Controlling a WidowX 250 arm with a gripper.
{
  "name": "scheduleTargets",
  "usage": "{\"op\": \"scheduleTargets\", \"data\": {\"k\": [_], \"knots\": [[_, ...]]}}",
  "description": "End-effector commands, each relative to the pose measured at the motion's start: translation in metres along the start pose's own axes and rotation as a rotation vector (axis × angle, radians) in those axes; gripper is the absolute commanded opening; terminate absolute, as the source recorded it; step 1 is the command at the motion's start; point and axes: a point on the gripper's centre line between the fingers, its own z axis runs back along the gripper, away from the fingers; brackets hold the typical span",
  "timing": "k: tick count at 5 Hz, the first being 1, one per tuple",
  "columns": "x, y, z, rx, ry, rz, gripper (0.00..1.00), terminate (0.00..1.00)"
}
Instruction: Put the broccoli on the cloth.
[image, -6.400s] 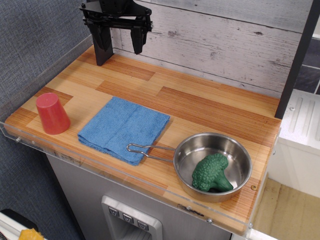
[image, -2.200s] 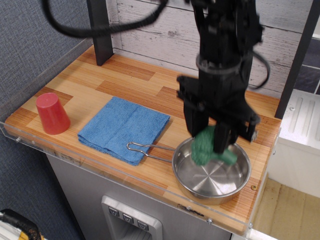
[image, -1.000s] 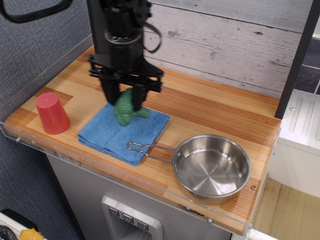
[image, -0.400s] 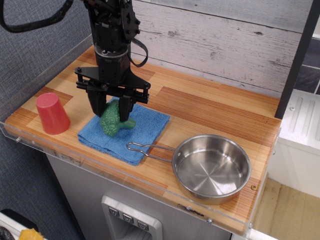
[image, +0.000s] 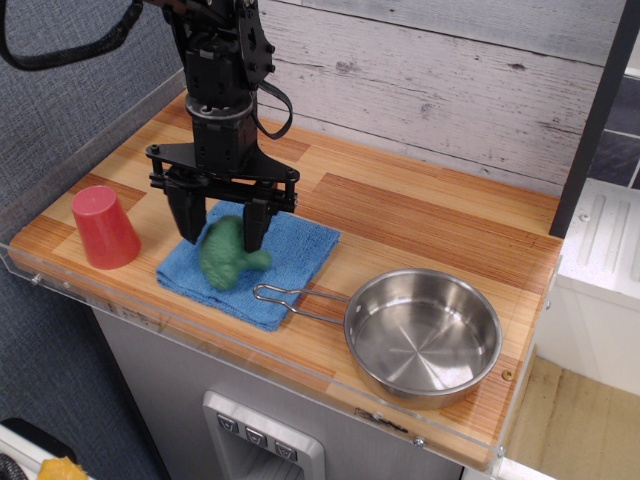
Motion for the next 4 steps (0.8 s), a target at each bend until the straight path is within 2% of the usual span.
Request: {"op": "scheduleTargets", "data": {"k": [1, 2, 3, 4], "knots": [[-0.004, 0.006, 0.032, 0.011, -0.06, 0.045, 1.0, 0.0], [0.002, 0.002, 0.048, 0.06, -0.079, 0.069, 1.0, 0.0], [0.019, -0.005, 0.06, 0.074, -0.116, 0.03, 1.0, 0.0], [0.038, -0.01, 0.069, 0.051, -0.171, -0.014, 1.0, 0.0]]}}
